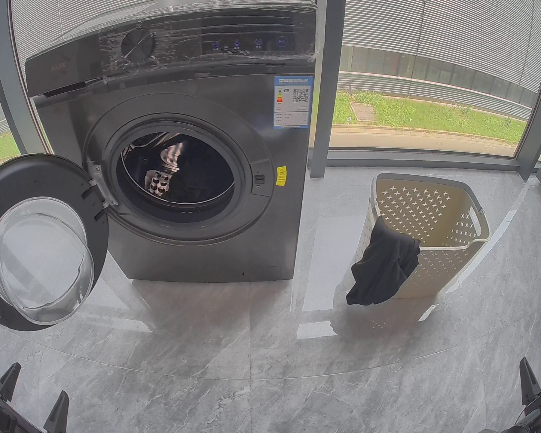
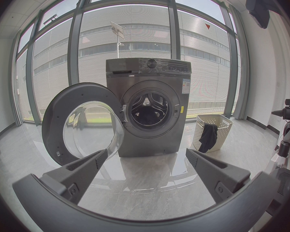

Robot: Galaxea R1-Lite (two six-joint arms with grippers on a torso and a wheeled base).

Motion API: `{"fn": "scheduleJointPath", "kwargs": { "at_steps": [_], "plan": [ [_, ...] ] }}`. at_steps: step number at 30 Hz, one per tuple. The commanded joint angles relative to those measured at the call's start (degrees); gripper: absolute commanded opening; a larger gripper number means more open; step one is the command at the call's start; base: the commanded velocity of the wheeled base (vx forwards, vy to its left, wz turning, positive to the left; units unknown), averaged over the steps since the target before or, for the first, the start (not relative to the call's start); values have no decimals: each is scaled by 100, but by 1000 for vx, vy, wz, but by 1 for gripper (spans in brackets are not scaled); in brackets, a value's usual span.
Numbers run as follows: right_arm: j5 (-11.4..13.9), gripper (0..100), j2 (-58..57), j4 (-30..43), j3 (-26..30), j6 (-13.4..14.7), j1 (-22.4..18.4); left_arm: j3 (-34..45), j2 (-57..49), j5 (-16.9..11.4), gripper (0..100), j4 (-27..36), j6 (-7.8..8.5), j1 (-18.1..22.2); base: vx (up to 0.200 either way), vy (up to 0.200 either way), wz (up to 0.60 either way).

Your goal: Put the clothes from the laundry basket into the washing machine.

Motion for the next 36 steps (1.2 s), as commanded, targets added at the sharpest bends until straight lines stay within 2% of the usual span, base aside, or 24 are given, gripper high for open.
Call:
{"fn": "scheduleJointPath", "kwargs": {
  "at_steps": [1,14,36],
  "plan": [
    [-2,100,-79,1,101,1,1,92,-79,-2,100,0,4,-2,0,-200,0],
    [-2,100,-79,1,101,1,1,92,-79,-2,100,0,-22,-2,0,-200,0],
    [-2,100,-79,1,101,-8,1,92,-79,-2,100,0,-22,7,0,-9,0]
  ]
}}
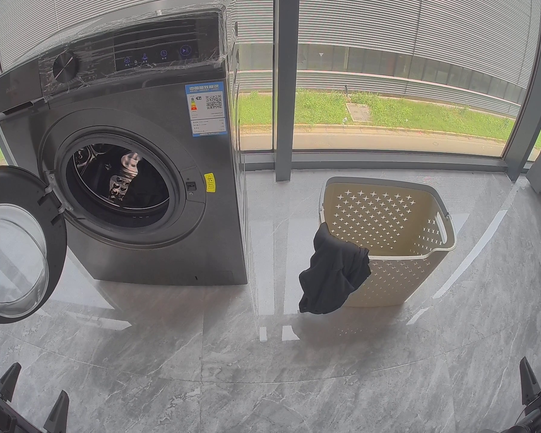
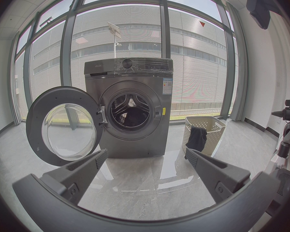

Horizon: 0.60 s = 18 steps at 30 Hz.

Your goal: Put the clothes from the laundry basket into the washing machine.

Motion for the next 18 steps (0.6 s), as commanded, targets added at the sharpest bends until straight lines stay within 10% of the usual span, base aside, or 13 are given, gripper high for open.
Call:
{"fn": "scheduleJointPath", "kwargs": {
  "at_steps": [1,18],
  "plan": [
    [1,100,-85,-2,101,1,1,92,-88,0,100,0,24,2,0,-200,0],
    [1,100,-85,-11,101,1,1,92,-88,27,100,0,-12,2,0,-200,0]
  ]
}}
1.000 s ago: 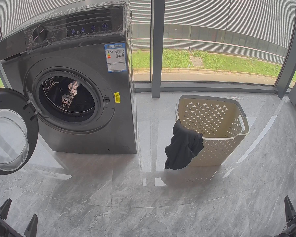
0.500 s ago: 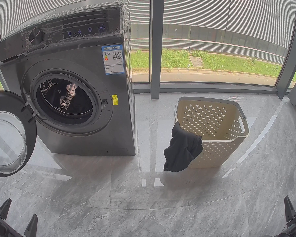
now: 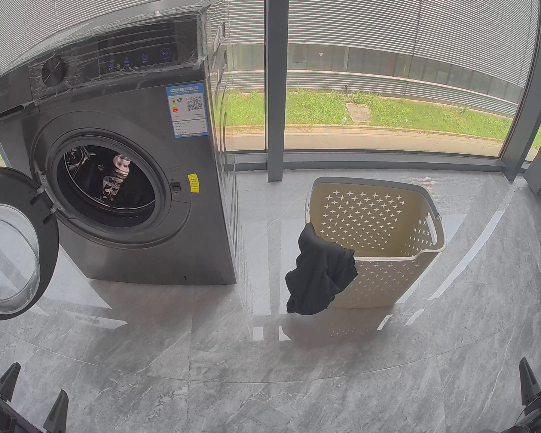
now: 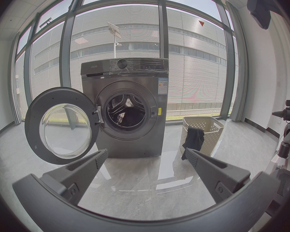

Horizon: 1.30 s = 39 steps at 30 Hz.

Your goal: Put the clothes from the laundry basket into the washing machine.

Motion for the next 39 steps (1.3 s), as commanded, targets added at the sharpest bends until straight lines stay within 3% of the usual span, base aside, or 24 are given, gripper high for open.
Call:
{"fn": "scheduleJointPath", "kwargs": {
  "at_steps": [1,14,32,39],
  "plan": [
    [-2,100,-88,1,101,1,1,92,-90,-1,100,2,-3,-8,0,-200,0],
    [-2,100,-88,1,101,1,1,92,-90,-1,100,2,-12,1,0,-15,0],
    [-2,100,-88,1,101,1,-8,92,-90,-1,100,2,-12,1,200,0,0],
    [-2,100,-88,1,101,36,-8,92,-90,-1,100,2,-12,-8,0,0,0]
  ]
}}
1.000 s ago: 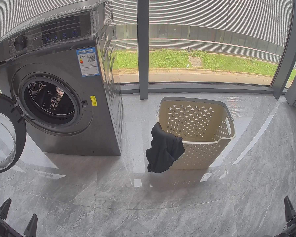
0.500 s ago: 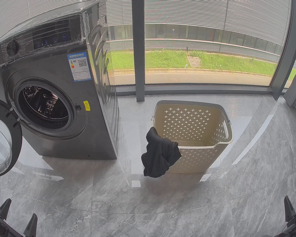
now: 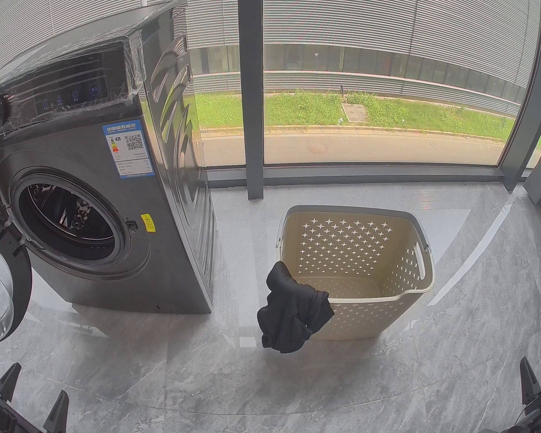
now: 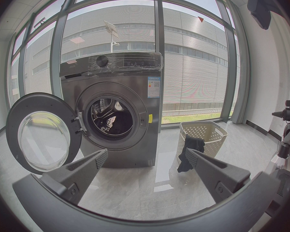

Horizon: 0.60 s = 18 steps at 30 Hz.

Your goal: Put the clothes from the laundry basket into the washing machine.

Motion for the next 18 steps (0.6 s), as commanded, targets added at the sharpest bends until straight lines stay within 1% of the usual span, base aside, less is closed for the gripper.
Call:
{"fn": "scheduleJointPath", "kwargs": {
  "at_steps": [1,3,4,6,7,8,9,10,11,13,14,15,17,18],
  "plan": [
    [12,100,-93,1,101,20,-2,92,-93,-1,100,0,4,2,0,0,0],
    [73,100,-93,-96,66,20,-2,92,-93,-1,100,0,4,2,0,0,0],
    [91,100,-93,-245,-66,11,-2,92,-93,-1,100,0,4,2,0,0,0],
    [179,100,-93,-421,-707,11,24,92,-93,-1,100,0,4,2,0,0,0],
    [196,100,-93,-421,-760,11,24,92,-93,-1,100,0,4,2,0,0,0],
    [416,100,153,-237,-1200,20,86,92,-93,-1,100,0,22,2,0,0,0],
    [618,100,417,-26,-1367,20,156,92,-93,-1,100,0,22,2,0,0,0],
    [891,100,734,220,-1490,37,244,92,-93,-1,100,0,13,2,0,0,0],
    [1075,100,936,291,-1507,72,314,92,-93,-1,100,0,13,2,0,0,0],
    [1576,100,1568,370,-1446,222,517,92,-93,-1,100,0,4,2,200,0,0],
    [1611,100,1612,370,-1446,239,534,92,-93,-1,100,0,4,2,200,0,0],
    [2068,100,2280,335,-1411,336,754,92,-93,-1,100,0,22,2,200,0,0],
    [2279,100,2834,308,-1463,336,894,92,-93,-1,100,0,13,2,200,0,0],
    [2323,100,3080,273,-1490,345,930,92,-93,-1,100,0,13,-7,0,0,0]
  ]
}}
